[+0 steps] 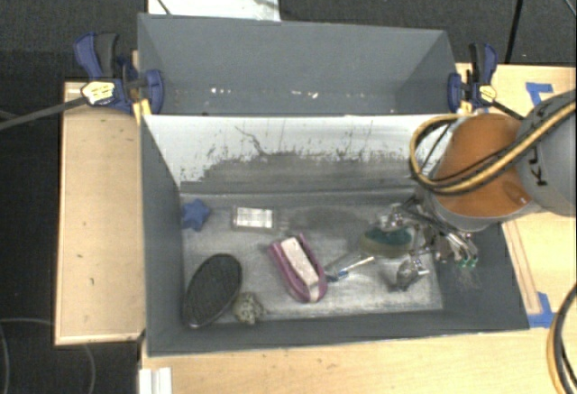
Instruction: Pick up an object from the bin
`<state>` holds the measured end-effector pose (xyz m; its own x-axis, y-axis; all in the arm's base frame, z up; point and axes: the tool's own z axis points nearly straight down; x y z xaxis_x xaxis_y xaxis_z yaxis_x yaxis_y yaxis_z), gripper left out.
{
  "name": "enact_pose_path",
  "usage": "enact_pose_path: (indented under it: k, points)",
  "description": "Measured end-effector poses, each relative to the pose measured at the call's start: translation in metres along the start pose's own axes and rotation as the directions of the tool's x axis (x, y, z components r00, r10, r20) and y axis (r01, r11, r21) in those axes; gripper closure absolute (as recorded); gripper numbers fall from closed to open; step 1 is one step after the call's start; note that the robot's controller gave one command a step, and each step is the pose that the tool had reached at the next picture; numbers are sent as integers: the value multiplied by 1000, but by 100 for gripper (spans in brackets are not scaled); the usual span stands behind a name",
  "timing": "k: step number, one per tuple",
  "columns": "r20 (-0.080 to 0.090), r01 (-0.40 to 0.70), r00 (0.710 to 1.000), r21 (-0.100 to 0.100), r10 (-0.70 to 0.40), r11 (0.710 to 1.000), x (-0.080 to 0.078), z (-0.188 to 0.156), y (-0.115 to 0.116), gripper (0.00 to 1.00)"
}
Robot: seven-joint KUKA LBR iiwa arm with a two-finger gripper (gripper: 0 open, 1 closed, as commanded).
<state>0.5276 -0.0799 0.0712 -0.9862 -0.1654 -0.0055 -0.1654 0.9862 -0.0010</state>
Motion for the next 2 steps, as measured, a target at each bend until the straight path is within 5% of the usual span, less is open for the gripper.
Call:
enact_pose_path:
  k: [1, 2]
  points:
    - [4, 4, 1000, 2, -4, 1000, -2, -3, 0, 100]
    - [4, 70, 998, 2, -70, 998, 6, -141, 15, 100]
